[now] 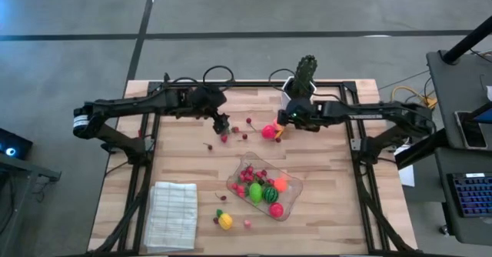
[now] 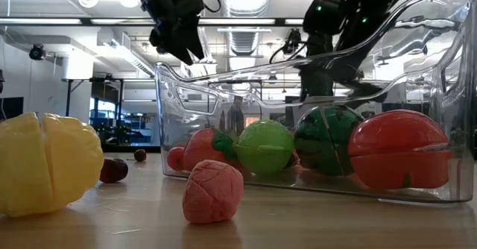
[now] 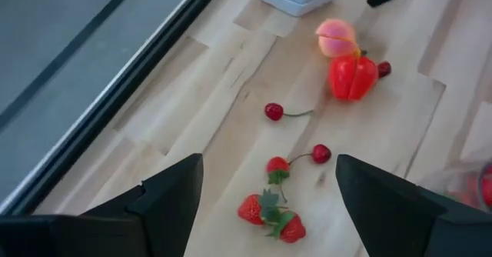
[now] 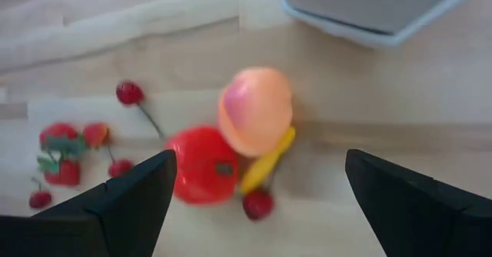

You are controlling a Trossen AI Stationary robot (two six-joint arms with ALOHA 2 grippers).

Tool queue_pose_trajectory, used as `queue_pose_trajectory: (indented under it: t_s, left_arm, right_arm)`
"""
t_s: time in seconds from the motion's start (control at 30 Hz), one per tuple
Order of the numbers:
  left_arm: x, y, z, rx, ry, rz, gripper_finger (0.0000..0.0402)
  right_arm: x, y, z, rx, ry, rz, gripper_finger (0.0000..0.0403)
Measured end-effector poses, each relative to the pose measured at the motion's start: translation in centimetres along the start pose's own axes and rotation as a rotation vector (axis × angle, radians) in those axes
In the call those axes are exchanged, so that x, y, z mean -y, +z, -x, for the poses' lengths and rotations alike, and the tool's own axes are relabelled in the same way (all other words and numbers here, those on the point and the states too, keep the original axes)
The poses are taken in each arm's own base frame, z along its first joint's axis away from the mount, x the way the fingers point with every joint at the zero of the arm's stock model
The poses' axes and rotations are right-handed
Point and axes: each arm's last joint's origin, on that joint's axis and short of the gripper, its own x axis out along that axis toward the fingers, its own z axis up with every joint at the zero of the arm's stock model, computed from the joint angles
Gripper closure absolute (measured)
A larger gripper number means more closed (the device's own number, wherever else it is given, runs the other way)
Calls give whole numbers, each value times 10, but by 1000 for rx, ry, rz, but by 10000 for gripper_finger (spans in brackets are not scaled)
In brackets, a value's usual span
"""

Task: Pick and placing Produce into tupperware
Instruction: Put the pink peach into the transparent bin

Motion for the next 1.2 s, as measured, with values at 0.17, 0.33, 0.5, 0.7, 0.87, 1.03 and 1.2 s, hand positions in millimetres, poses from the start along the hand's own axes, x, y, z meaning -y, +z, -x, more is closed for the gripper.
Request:
queue_pose_trajectory:
  t_s: [0.17,0.33,0.5,0.7,0.87,1.03,1.2]
  left_arm:
    - [0,0,0,-2,5,33,118]
    - [1,-1,-4,-11,7,33,118]
    - [1,-1,-4,-11,6,33,118]
    - [1,-1,-4,-11,7,32,118]
    - [1,-1,-4,-14,8,23,118]
    - [1,-5,-7,-26,10,19,118]
    - [0,-13,-11,-54,17,12,118]
  right_arm:
    - [1,8,-16,9,-19,-73,33]
    - [2,3,-29,-38,-53,-111,33]
    - [1,2,-40,-7,-77,-165,33]
    - [-8,5,-48,82,-98,-184,33]
    - [-23,6,-55,81,-90,-162,33]
    - [-43,4,-60,73,-84,-136,33]
    - [-49,-1,-62,62,-202,-86,33]
